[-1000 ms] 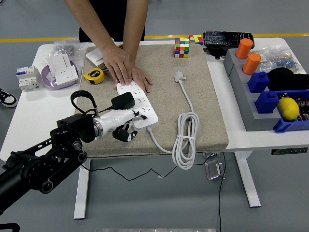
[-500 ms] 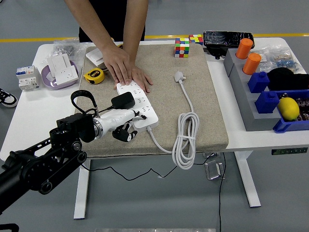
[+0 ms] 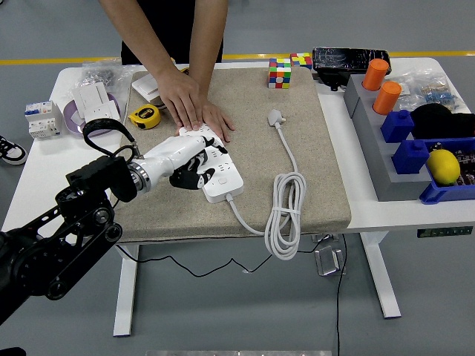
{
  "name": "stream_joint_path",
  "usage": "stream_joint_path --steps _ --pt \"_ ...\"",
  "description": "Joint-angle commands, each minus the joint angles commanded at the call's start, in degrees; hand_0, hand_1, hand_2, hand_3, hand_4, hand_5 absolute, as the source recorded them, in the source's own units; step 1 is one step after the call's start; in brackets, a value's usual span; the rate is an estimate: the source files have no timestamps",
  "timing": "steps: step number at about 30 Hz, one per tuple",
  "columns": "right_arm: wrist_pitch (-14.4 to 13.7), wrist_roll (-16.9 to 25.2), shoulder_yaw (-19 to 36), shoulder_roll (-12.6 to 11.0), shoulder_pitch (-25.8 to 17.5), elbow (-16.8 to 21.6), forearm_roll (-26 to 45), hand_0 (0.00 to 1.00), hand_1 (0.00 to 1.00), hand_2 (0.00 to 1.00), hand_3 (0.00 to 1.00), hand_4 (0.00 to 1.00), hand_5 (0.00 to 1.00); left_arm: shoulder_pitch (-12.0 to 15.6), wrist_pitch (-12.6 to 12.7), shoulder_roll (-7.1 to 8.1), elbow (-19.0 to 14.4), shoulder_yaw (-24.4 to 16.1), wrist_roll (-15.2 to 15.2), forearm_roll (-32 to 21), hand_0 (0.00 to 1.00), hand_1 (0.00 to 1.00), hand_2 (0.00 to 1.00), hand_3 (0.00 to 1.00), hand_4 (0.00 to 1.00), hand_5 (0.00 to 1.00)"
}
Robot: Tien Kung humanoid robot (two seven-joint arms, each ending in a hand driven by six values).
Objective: Pick up the plug,place it near the board,insert it into the board,press the button
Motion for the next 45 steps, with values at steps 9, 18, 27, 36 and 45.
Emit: stream_joint_path --steps 9,18,27,36,45 --pt "-0.01 0.03 0.05 0.03 0.12 0.01 0.06 0.888 0.808 0.773 0.808 0.998 0.998 -0.31 4.14 -1.82 0.75 -8.71 -3.67 -16.41 0.263 0.319 0.380 0.605 0.721 0.182" --pt "0.01 0.04 0.04 0.17 0.23 0.00 0.15 0.889 0.808 0.772 0.808 0.998 0.998 -1.99 2.96 -3.94 7.06 -13.91 -3.90 -37.48 0.806 0.869 0.826 0.774 0.998 0.356" --pt "-0.01 0.04 0.20 0.25 0.24 -0.04 0.22 0.888 0.808 0.772 0.807 0.998 0.998 -1.67 3.45 -3.58 7.65 -13.75 -3.80 -36.17 0.763 0.825 0.784 0.791 0.998 0.361" --pt "-0.01 0.07 0.31 0.33 0.15 -0.06 0.23 0.888 0.808 0.773 0.806 0.998 0.998 -0.61 2.51 -0.12 4.77 -7.08 -4.27 -18.77 0.249 0.222 0.285 0.837 0.671 0.126" --pt "-0.06 0.09 0.22 0.18 0.20 -0.05 0.29 0.888 0.808 0.773 0.807 0.998 0.998 -1.32 1.43 1.92 1.48 0.05 -4.32 -2.68 0.205 0.101 0.174 0.785 0.569 0.002"
